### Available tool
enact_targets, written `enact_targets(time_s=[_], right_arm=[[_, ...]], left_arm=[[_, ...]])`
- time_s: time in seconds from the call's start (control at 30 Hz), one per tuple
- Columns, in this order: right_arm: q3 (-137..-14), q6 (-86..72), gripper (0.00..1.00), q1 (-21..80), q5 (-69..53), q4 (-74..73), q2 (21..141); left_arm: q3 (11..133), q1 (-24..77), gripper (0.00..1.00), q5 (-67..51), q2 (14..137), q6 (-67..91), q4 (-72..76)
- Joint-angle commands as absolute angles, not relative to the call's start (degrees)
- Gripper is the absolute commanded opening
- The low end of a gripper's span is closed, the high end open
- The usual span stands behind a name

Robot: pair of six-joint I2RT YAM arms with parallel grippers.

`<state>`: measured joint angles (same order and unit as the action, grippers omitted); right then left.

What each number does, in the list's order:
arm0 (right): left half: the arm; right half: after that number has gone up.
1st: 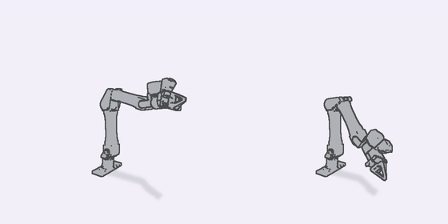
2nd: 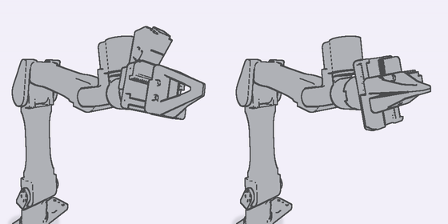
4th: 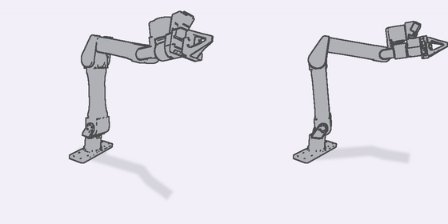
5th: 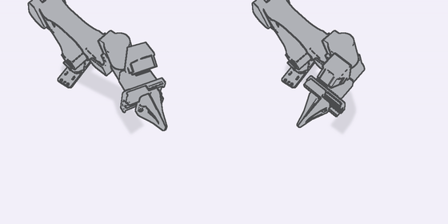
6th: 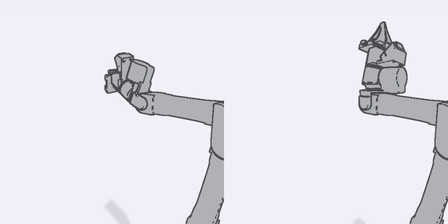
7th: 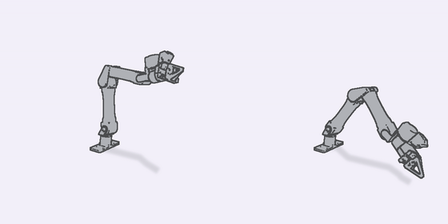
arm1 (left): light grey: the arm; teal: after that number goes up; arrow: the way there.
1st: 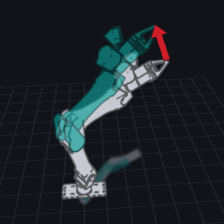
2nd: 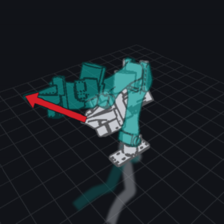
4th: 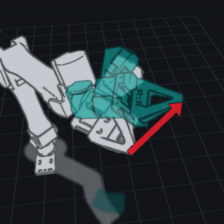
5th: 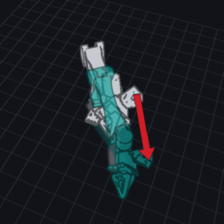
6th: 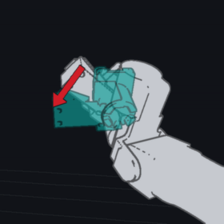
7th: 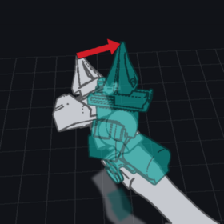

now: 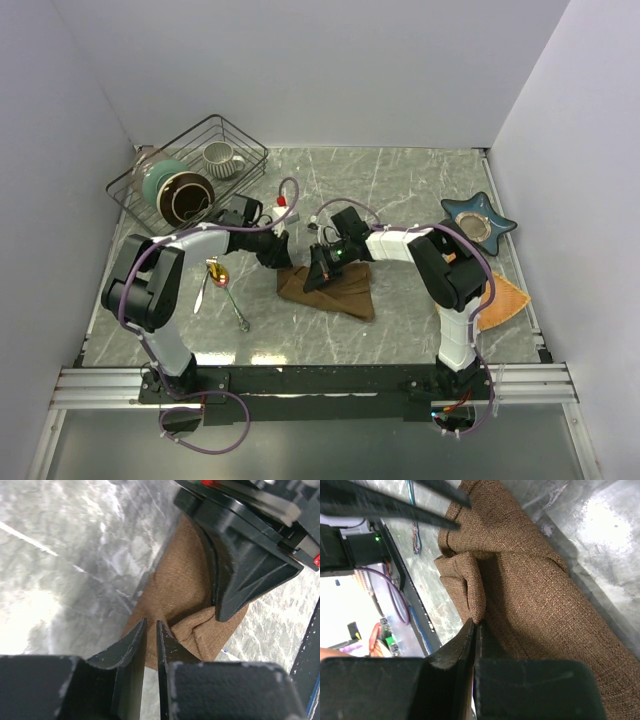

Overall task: Fold the napkin into a case and place the utensils inside
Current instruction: Stuff the top corner of the smaller-rectangle-folded napkin into the folded napkin.

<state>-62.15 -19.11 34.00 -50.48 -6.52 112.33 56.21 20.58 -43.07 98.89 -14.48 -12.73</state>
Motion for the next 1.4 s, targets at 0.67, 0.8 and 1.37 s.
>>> enact_targets(time_s=[0.67,0.8,1.37], right_arm=[[-64.3,-25.1,0.00,32.0,-51.1,-9.8,116.7],[-65.5,-24.8,0.00,32.0,-50.8,-10.5,117.3],[-70.4,-22.9,0.00,32.0,-50.2,-14.9,118.8]], left_arm=[[53.6,27.6,0.34,-31.3,93.9,-13.8,-12.0],[52.0,29.4,0.33,-29.4,91.4,-15.6,-11.3],[53.3,30.5,0.24,-23.1,94.7,-15.9,-12.5]])
